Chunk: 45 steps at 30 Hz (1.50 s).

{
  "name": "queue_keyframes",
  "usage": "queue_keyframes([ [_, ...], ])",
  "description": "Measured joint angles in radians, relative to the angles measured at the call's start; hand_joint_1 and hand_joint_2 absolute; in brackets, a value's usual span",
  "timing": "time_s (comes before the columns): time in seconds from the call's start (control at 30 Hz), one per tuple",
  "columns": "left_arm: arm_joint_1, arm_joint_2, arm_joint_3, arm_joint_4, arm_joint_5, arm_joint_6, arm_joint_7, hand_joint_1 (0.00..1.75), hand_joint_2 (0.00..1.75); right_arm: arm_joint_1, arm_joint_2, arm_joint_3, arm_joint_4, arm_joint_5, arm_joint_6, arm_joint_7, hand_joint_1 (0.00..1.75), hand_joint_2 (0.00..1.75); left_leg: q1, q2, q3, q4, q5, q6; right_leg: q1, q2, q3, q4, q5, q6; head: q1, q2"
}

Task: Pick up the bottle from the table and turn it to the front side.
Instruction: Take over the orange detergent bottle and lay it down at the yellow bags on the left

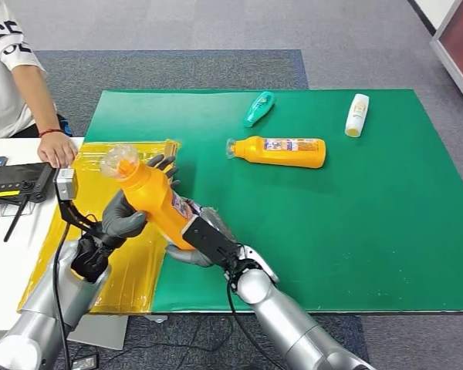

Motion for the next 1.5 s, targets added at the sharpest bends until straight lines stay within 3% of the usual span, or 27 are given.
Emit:
queue_keyframes([
  [0.57, -0.047, 0.057, -0.016, 0.015, -0.156, 0.113, 0.051, 0.00, 1.75, -0.006, 0.000, 0.014, 0.022, 0.125, -0.066, 0.036, 1.75, 1.75, 0.000, 0.000, 0.000, 0.000, 0.000, -0.001, 0.000, 0.000, -0.001, 0.000, 0.001, -0.001, 0.000, 0.000],
  [1.5, -0.087, 0.047, -0.077, 0.032, -0.121, 0.129, 0.057, 0.00, 1.75, -0.039, 0.017, 0.055, 0.076, 0.175, -0.107, 0.043, 1.75, 1.75, 0.000, 0.000, 0.000, 0.000, 0.000, -0.001, 0.000, 0.000, -0.001, 0.000, 0.001, -0.001, 0.000, 0.000],
])
